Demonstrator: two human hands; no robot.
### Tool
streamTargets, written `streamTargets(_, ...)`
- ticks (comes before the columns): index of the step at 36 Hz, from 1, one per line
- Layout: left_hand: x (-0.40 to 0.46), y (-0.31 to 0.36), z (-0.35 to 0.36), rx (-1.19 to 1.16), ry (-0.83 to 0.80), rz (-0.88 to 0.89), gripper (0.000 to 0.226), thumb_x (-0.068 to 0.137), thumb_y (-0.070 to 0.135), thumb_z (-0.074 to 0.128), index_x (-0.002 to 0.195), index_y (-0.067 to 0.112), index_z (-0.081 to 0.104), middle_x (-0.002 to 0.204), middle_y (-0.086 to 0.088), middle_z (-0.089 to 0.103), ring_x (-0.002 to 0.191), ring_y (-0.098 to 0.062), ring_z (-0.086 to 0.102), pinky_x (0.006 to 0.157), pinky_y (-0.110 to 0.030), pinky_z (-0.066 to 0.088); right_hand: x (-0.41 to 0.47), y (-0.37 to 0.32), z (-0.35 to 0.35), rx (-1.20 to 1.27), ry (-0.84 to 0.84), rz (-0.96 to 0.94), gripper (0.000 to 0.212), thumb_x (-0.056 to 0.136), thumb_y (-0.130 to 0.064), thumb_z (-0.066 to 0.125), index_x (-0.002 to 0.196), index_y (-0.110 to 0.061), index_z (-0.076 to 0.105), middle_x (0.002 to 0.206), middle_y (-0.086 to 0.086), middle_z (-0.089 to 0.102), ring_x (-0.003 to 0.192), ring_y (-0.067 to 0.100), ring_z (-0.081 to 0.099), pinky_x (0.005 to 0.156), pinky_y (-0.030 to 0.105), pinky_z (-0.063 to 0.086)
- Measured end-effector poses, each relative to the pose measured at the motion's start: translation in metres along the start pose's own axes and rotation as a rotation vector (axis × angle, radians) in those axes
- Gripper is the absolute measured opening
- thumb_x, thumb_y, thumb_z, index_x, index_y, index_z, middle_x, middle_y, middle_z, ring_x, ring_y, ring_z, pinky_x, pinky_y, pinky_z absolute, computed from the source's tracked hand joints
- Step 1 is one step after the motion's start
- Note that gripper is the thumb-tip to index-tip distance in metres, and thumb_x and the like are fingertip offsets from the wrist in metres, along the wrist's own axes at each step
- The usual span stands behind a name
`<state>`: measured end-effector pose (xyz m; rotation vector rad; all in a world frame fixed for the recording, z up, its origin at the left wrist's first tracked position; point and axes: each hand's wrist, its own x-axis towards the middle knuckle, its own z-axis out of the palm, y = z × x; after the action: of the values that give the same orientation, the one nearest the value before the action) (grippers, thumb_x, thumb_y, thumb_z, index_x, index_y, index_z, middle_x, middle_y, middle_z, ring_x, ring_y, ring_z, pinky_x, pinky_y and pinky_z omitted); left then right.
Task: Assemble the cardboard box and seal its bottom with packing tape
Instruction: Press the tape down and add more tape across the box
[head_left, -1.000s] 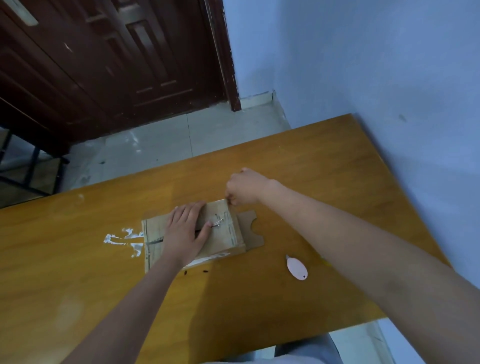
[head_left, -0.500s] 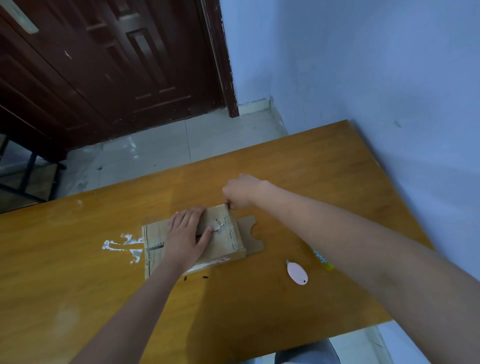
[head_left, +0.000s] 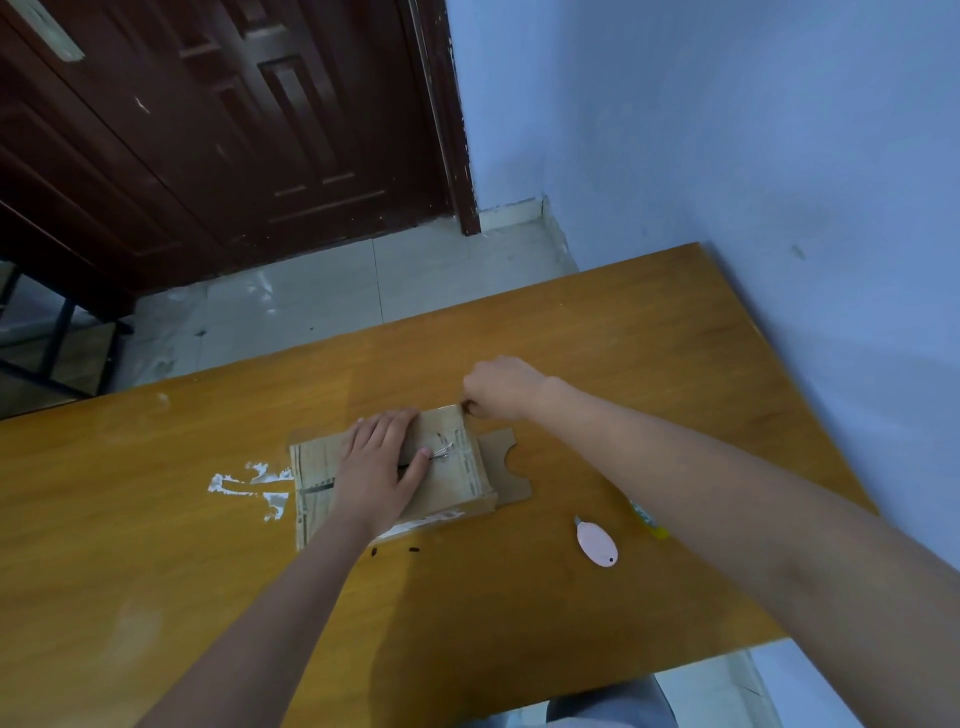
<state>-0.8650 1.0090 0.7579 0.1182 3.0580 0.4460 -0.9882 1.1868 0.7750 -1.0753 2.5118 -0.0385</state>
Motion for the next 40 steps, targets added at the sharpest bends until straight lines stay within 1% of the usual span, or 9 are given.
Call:
streamTargets(4, 0.000, -0.002, 0.000, 0.012, 0.003, 0.003, 0.064, 0.089, 0.057, 0.023, 0.134, 0.017, 0.045, 0.130, 0.000, 0.053, 0.126, -0.021, 0.042, 0.115, -0.035, 0.014, -0.005, 0.004, 0.012, 0.104, 0.029, 0.009, 0.027, 0.097, -0.023, 0.043, 0.106, -0.012, 0.066, 0.102, 0.009, 0.067, 0.090, 0.027, 0.063, 0.067, 0.033, 0.048)
streamTargets(7, 0.000, -0.001, 0.001, 0.012, 0.006, 0.005, 0.064, 0.089, 0.057, 0.023, 0.134, 0.017, 0.046, 0.130, 0.000, 0.053, 0.126, -0.020, 0.042, 0.115, -0.035, 0.015, -0.008, 0.007, 0.016, 0.239, 0.041, 0.004, 0.026, 0.098, -0.022, 0.045, 0.113, -0.016, 0.066, 0.108, 0.006, 0.067, 0.095, 0.025, 0.062, 0.074, 0.037, 0.052)
streamTargets(11, -0.001, -0.001, 0.001, 0.011, 0.007, 0.007, 0.064, 0.089, 0.057, 0.023, 0.134, 0.017, 0.045, 0.131, 0.000, 0.053, 0.126, -0.020, 0.042, 0.115, -0.036, 0.016, -0.012, 0.013, 0.018, 0.329, 0.070, 0.029, 0.028, 0.097, -0.020, 0.050, 0.120, -0.013, 0.063, 0.120, 0.005, 0.065, 0.106, 0.023, 0.060, 0.083, 0.033, 0.047)
streamTargets(15, -0.001, -0.002, 0.001, 0.020, 0.005, 0.003, 0.065, 0.089, 0.057, 0.023, 0.135, 0.018, 0.045, 0.131, 0.000, 0.053, 0.127, -0.020, 0.042, 0.115, -0.036, 0.016, -0.014, 0.020, 0.017, 0.355, 0.093, 0.068, 0.029, 0.094, -0.020, 0.054, 0.122, -0.015, 0.061, 0.124, 0.004, 0.062, 0.111, 0.021, 0.058, 0.079, 0.028, 0.043)
streamTargets(18, -0.001, -0.001, 0.001, 0.021, 0.010, 0.006, 0.064, 0.089, 0.056, 0.024, 0.134, 0.017, 0.047, 0.130, 0.000, 0.054, 0.126, -0.021, 0.043, 0.114, -0.036, 0.017, -0.015, 0.018, 0.016, 0.338, 0.072, 0.053, 0.036, 0.092, -0.026, 0.059, 0.127, -0.019, 0.057, 0.128, 0.000, 0.059, 0.115, 0.018, 0.055, 0.088, 0.033, 0.048)
streamTargets(25, -0.001, 0.000, 0.000, 0.024, 0.015, 0.003, 0.063, 0.089, 0.056, 0.024, 0.133, 0.016, 0.047, 0.129, -0.001, 0.055, 0.124, -0.022, 0.044, 0.113, -0.036, 0.018, -0.012, 0.001, 0.015, 0.194, 0.132, -0.001, 0.027, 0.095, -0.022, 0.052, 0.119, -0.020, 0.064, 0.119, 0.002, 0.065, 0.110, 0.022, 0.058, 0.088, 0.041, 0.049)
streamTargets(28, -0.001, 0.000, 0.000, 0.024, 0.012, 0.001, 0.065, 0.089, 0.056, 0.024, 0.134, 0.016, 0.047, 0.130, -0.002, 0.055, 0.125, -0.022, 0.044, 0.113, -0.036, 0.018, -0.011, -0.001, 0.014, 0.145, 0.172, 0.023, 0.027, 0.096, -0.021, 0.047, 0.115, -0.021, 0.066, 0.111, 0.003, 0.068, 0.102, 0.024, 0.061, 0.084, 0.036, 0.047)
streamTargets(35, -0.001, 0.001, 0.000, 0.019, 0.021, 0.006, 0.064, 0.088, 0.056, 0.024, 0.133, 0.016, 0.048, 0.129, -0.001, 0.055, 0.124, -0.022, 0.044, 0.113, -0.038, 0.021, -0.013, -0.010, 0.017, 0.061, 0.153, 0.132, 0.028, 0.097, -0.022, 0.042, 0.089, -0.009, 0.066, 0.081, 0.007, 0.063, 0.071, 0.024, 0.059, 0.055, 0.028, 0.036)
streamTargets(40, 0.000, 0.000, 0.002, 0.023, 0.021, 0.000, 0.064, 0.088, 0.057, 0.024, 0.133, 0.018, 0.047, 0.129, 0.000, 0.054, 0.125, -0.021, 0.043, 0.114, -0.037, 0.019, -0.016, -0.015, 0.026, 0.096, 0.147, 0.154, 0.026, 0.098, -0.013, 0.040, 0.094, -0.006, 0.064, 0.091, 0.010, 0.065, 0.077, 0.027, 0.062, 0.057, 0.032, 0.042)
